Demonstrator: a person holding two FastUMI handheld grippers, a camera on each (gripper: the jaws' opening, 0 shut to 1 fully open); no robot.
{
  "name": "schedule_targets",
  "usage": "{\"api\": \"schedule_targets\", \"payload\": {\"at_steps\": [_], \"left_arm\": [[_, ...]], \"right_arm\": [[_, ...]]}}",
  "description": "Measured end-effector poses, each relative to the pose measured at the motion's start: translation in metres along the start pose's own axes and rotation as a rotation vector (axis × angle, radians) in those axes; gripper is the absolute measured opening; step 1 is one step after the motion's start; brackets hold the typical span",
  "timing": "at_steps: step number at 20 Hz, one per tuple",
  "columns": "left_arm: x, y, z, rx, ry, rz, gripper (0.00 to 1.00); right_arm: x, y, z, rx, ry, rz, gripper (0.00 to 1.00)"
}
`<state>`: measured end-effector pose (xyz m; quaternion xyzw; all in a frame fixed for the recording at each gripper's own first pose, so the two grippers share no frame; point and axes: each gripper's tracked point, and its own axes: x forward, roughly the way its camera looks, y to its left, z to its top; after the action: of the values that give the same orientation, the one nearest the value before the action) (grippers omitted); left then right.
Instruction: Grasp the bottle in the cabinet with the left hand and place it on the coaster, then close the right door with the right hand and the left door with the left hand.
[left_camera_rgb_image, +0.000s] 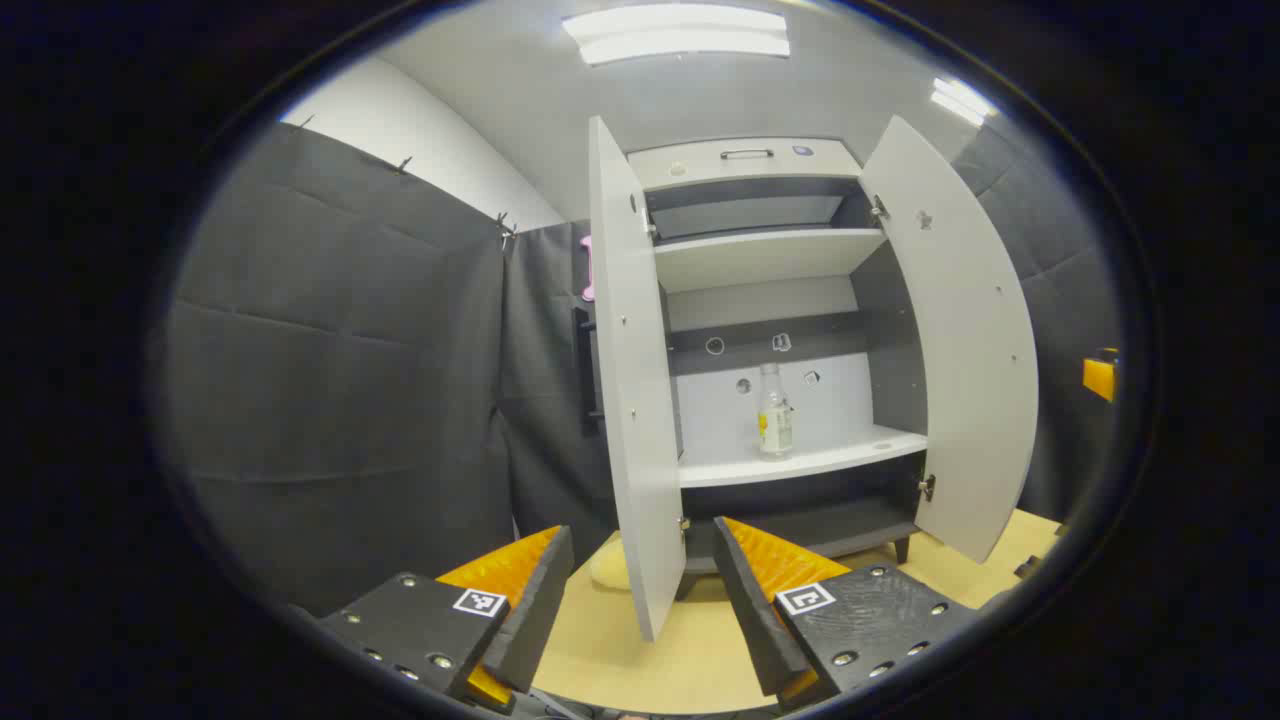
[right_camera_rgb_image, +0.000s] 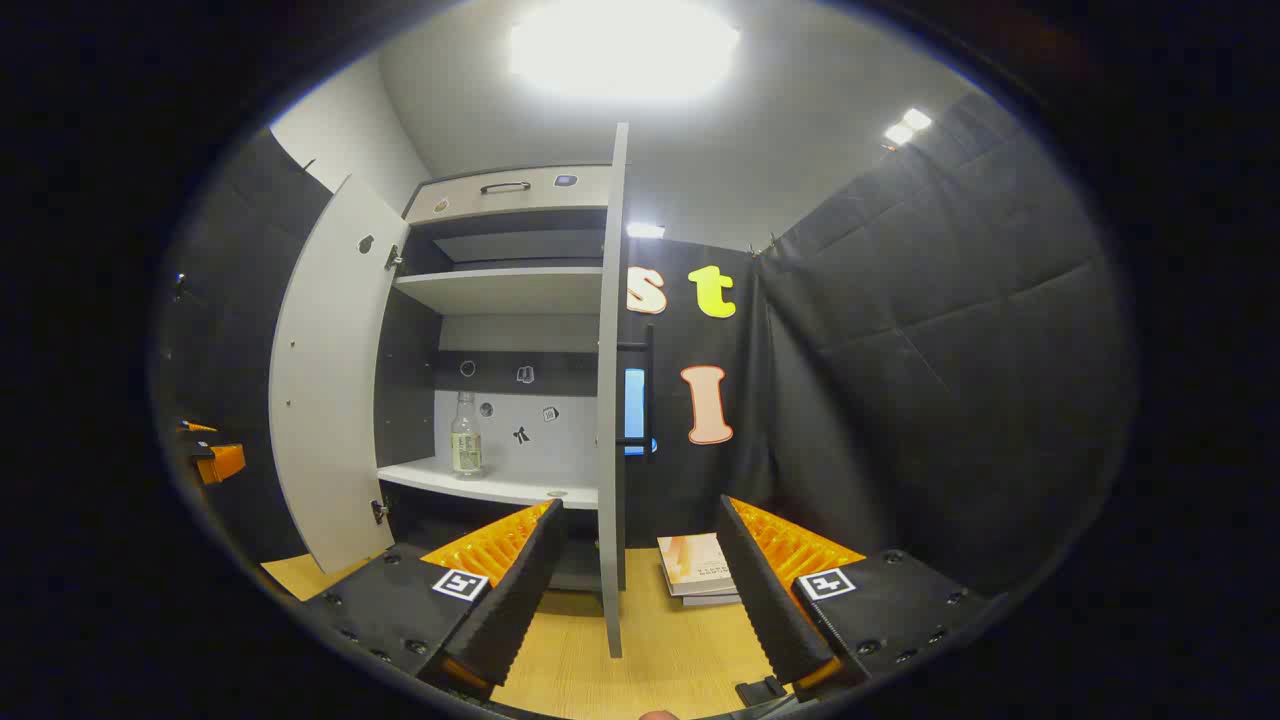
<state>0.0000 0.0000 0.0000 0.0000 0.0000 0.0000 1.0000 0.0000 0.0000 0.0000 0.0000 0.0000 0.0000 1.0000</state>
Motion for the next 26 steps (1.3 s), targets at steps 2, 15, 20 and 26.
{"api": "schedule_targets", "payload": {"at_steps": [2, 15, 20, 26], "left_arm": [[0.000, -0.001, 0.001, 0.001, -0.003, 0.001, 0.84], [0.004, -0.016, 0.008, 0.020, -0.027, -0.012, 0.84], [0.003, -0.025, 0.016, 0.001, -0.042, -0.016, 0.84], [0.005, -0.054, 0.036, -0.006, -0.055, -0.030, 0.84]], "right_arm": [[0.001, -0.001, 0.000, 0.003, -0.001, 0.002, 0.97], [0.008, -0.009, -0.001, 0.014, -0.007, -0.005, 0.97], [0.011, -0.015, -0.008, 0.005, 0.003, 0.011, 0.94], [0.008, -0.042, -0.019, 0.003, 0.014, 0.016, 0.97]]}}
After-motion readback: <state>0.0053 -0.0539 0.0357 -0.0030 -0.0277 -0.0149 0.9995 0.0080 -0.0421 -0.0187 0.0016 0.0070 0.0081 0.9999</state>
